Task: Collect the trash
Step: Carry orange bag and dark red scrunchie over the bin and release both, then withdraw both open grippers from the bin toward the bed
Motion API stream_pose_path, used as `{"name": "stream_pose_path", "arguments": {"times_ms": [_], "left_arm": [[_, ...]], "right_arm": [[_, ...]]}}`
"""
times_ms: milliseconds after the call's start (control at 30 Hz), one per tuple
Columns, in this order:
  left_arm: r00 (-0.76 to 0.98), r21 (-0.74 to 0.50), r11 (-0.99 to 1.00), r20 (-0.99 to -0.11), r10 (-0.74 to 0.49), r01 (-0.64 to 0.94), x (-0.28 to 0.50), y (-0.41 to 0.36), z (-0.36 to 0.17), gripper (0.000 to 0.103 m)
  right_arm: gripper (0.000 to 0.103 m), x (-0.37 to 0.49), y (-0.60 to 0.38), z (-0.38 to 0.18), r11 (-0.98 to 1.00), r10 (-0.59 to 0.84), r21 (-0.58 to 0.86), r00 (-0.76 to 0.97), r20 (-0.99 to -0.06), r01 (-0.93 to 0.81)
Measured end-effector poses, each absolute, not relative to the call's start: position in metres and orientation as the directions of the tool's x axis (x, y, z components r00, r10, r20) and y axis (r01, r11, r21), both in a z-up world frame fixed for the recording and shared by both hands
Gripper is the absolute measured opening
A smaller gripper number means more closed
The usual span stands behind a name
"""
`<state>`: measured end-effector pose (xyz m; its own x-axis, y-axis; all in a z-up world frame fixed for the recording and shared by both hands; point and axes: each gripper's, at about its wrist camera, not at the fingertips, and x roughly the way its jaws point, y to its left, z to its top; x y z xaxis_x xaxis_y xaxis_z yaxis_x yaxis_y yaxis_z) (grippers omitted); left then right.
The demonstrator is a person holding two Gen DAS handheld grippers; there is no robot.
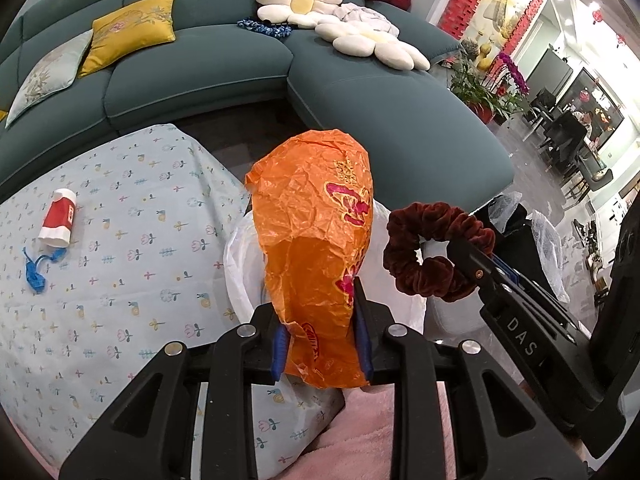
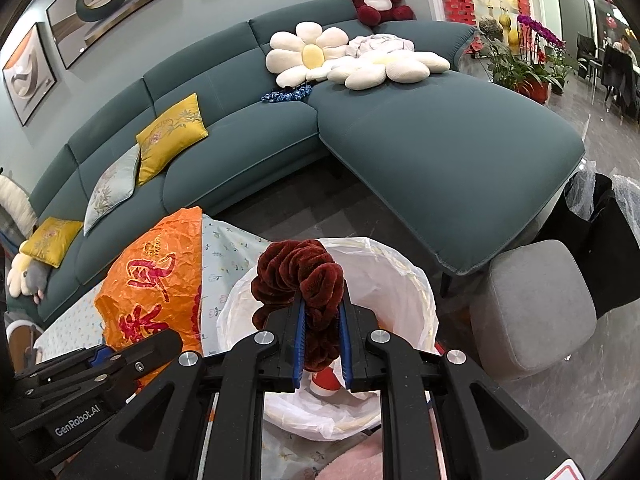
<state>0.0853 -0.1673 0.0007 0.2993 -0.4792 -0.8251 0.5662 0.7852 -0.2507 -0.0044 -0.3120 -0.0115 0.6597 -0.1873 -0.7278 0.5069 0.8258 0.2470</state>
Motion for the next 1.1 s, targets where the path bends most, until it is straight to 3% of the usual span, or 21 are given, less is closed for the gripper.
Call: {"name": "stream_pose_path", "arguments": {"times_ms": [167, 267, 467, 1100], "left_arm": [[0.298, -0.256, 0.784, -0.823, -0.484, 0.565, 0.085, -0.169, 0.001, 0.030], [0.330, -0.240, 0.804, -0.819, -0.469, 0.545, 0.086, -0.169, 0.002, 0.049], [0.334, -0.245, 0.813, -0.820, -0.464, 0.528, 0.088, -0.162, 0.000, 0.049], [0.369, -0.262, 0.863, -0.822, -0.435, 0.432, 0.105, -0.115, -0.001, 0.049]], "right_arm": [[0.015, -0.003, -0.313, -0.013, 0.828, -0.186, 0.246, 0.659, -0.728, 0.504], [0.021, -0.004, -0.312, -0.013, 0.831, -0.191, 0.238, 0.659, -0.727, 0.503], [0.030, -0.003, -0.311, -0.013, 0.834, -0.188, 0.239, 0.663, -0.724, 0.497], [0.035, 0.014, -0.279, -0.002, 0.874, -0.160, 0.213, 0.673, -0.722, 0.436]]}}
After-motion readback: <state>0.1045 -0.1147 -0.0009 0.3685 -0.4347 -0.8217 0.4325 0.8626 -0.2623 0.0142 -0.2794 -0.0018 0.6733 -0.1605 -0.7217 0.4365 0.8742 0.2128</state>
